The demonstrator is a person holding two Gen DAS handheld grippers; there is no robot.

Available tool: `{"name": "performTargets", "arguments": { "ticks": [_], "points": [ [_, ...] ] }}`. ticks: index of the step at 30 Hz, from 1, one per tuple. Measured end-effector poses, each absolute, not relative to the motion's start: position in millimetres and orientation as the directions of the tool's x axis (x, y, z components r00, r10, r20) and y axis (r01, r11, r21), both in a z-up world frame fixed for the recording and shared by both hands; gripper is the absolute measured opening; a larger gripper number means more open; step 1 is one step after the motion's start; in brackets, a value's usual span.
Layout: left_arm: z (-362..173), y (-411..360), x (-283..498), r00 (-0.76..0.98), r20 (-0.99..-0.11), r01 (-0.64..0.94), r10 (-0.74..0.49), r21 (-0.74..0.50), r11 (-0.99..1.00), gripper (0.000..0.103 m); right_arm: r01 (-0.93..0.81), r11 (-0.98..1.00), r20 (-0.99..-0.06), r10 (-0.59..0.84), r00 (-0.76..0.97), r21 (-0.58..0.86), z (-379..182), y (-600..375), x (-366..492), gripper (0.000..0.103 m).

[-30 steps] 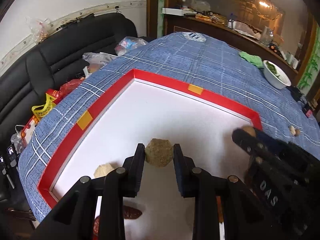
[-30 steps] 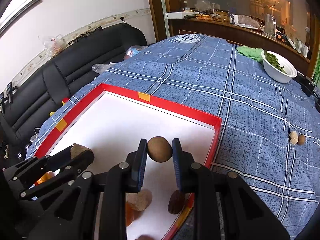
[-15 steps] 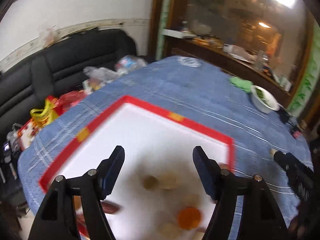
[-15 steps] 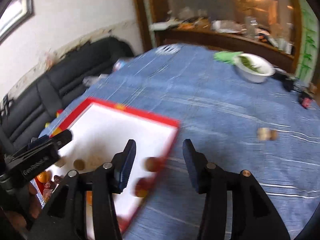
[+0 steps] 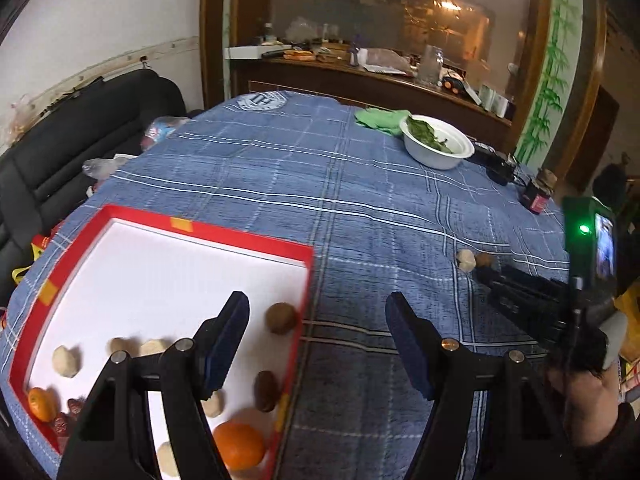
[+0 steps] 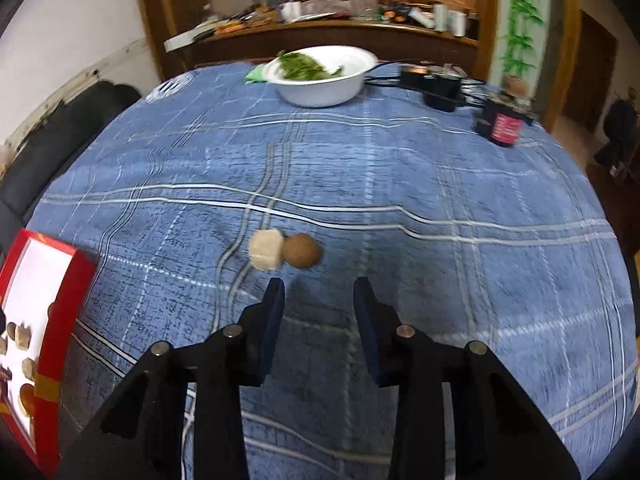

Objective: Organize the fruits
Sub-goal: 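Move both open tools back toward the beige cube and kiwi, then grasp the brown kiwi with the right tool while the left tool grasps the beige cube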

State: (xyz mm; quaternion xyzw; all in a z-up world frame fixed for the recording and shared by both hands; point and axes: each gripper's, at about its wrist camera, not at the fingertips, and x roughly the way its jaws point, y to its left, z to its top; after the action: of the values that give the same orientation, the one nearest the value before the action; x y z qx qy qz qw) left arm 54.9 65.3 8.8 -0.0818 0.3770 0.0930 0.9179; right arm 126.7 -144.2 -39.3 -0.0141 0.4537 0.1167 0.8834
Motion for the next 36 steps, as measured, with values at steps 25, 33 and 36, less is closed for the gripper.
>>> {"name": "performTargets", "arguments": {
  "ticks": [25, 33, 36],
  "points": [
    [-19.7, -46.8, 152.3, 0.662, -0.749, -0.034, -0.020, -0.057, 0.998, 0.070, -0.201, 0.951, -0.743, 0.310, 0.593, 0.236, -30.4, -201.4, 128.2, 0.023],
    [-52.0, -66.4, 197.4, 0.607, -0.795, -0.022, 0.014, 0.001, 1.000, 0.040, -0.157, 0.938, -0.701, 0.337, 0.628, 0.310, -28.8, -226.6, 124.9, 0.024],
    [-51.6, -64.4, 193.3, 0.626, -0.780, -0.014, 0.022, 0.016, 1.000, 0.021, -0.157, 0.935, -0.696, 0.344, 0.631, 0.319, -29.0, -230.4, 125.1, 0.023]
  ]
}}
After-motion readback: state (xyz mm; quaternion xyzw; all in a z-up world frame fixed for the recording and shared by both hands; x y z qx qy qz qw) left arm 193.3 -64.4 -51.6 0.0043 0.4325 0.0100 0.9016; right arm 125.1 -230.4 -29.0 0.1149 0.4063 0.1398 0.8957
